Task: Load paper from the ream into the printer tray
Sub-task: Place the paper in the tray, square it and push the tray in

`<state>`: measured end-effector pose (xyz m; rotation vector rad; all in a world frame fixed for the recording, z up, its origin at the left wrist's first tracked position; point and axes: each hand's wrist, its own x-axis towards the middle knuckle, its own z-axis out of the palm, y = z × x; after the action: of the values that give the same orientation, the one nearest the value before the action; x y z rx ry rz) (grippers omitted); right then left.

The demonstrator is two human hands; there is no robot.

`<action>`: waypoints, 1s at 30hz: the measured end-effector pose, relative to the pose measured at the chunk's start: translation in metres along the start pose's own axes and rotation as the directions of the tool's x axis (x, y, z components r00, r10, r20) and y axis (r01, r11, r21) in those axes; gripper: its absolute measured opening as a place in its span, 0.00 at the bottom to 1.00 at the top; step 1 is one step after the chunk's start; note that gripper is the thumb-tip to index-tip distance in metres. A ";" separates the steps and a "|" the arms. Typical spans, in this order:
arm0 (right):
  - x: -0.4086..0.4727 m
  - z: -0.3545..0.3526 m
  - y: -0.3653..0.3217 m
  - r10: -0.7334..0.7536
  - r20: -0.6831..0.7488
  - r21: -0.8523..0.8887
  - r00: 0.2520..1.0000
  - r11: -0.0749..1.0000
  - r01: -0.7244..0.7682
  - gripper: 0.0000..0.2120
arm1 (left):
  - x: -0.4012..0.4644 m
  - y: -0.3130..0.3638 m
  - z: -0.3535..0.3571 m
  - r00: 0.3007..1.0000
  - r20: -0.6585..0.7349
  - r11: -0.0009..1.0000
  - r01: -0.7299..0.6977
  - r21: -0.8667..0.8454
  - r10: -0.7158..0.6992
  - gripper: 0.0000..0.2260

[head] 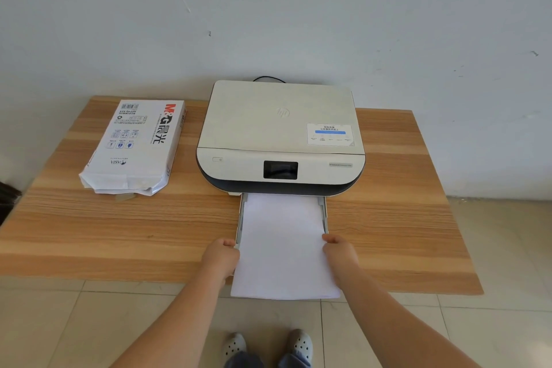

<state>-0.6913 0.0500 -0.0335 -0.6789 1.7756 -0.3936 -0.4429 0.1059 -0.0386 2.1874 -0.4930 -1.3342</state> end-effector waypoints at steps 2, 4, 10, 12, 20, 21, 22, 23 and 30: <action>0.001 0.001 -0.001 0.010 -0.009 0.006 1.000 1.000 -0.010 0.21 | 0.005 0.002 0.002 1.000 -0.004 1.000 0.008 0.017 -0.008 0.13; 0.003 0.002 0.000 0.005 -0.011 0.016 1.000 1.000 -0.005 0.21 | 0.009 0.003 0.004 1.000 -0.009 0.998 0.009 0.055 -0.008 0.12; 0.004 0.005 0.007 0.001 -0.024 0.025 1.000 1.000 0.000 0.22 | 0.010 0.004 0.006 1.000 -0.002 0.996 0.010 0.091 -0.010 0.10; 0.004 0.006 0.004 0.000 -0.026 0.020 1.000 1.000 0.000 0.22 | 0.011 0.005 0.006 1.000 -0.005 0.997 0.007 0.082 -0.006 0.10; 0.012 0.012 -0.017 -0.013 -0.031 0.022 0.999 1.000 0.014 0.21 | 0.025 0.021 0.005 0.999 -0.042 0.998 -0.020 0.058 0.023 0.10; 0.013 0.013 -0.019 -0.014 -0.030 0.032 0.999 0.999 0.015 0.20 | 0.027 0.023 0.006 0.998 -0.054 0.998 -0.018 0.058 0.021 0.09; 0.015 0.013 -0.021 -0.014 -0.031 0.043 0.999 0.999 0.015 0.19 | 0.029 0.024 0.006 0.998 -0.067 0.998 -0.015 0.060 0.019 0.10; 0.016 0.014 -0.023 -0.015 -0.032 0.049 0.999 0.999 0.017 0.19 | 0.031 0.025 0.006 0.997 -0.078 0.998 -0.009 0.059 0.013 0.10; 0.022 0.017 -0.037 -0.047 -0.052 0.076 0.998 0.996 0.051 0.17 | 0.041 0.034 0.012 0.992 -0.125 0.998 -0.029 0.052 0.036 0.12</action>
<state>-0.6703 0.0085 -0.0341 -0.6642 1.7843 -0.5141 -0.4362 0.0529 -0.0514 2.2776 -0.5165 -1.1698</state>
